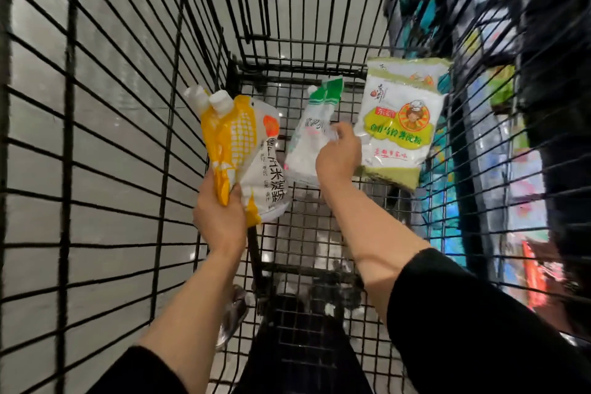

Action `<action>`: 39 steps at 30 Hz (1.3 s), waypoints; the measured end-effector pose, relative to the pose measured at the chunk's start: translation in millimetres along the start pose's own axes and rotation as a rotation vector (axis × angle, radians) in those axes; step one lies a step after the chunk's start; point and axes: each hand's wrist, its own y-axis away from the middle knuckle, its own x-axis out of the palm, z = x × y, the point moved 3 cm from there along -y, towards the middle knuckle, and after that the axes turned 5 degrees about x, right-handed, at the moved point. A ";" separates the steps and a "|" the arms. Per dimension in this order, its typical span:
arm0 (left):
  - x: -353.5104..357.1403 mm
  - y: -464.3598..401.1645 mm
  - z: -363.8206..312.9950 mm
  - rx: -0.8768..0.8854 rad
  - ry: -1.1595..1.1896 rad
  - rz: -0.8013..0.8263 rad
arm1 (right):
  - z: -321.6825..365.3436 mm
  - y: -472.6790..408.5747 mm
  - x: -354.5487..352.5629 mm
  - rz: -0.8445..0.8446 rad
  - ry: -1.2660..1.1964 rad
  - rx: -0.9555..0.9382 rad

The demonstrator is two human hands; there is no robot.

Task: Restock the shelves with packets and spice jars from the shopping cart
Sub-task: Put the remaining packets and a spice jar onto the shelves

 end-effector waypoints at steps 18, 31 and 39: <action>-131.9 82.6 -166.4 0.298 0.420 0.513 | 114.2 207.2 -273.8 -0.094 -0.399 -0.319; -184.4 286.4 -230.8 0.411 0.759 1.143 | 6.5 399.5 -463.0 -0.478 -0.571 -0.154; -188.9 471.0 -182.3 0.435 0.743 1.381 | -131.5 562.9 -550.3 -0.670 -0.665 -0.032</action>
